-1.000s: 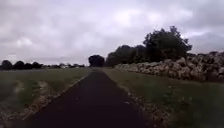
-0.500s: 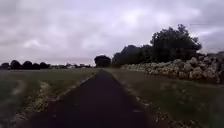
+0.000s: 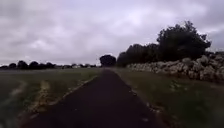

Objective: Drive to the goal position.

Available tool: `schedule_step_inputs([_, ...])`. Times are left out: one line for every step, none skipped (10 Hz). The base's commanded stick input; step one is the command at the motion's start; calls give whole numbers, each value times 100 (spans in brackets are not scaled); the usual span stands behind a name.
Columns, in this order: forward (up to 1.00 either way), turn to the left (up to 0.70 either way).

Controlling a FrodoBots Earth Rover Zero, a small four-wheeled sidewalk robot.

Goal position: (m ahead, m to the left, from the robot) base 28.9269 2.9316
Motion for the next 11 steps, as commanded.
schedule_step_inputs([50, 1])
schedule_step_inputs([50, 0])
schedule_step_inputs([50, 0])
schedule_step_inputs([50, 0])
schedule_step_inputs([50, 0])
schedule_step_inputs([50, 0])
schedule_step_inputs([50, 0])
schedule_step_inputs([50, 0])
schedule_step_inputs([50, 0])
schedule_step_inputs([50, 0])
schedule_step_inputs([50, 0])
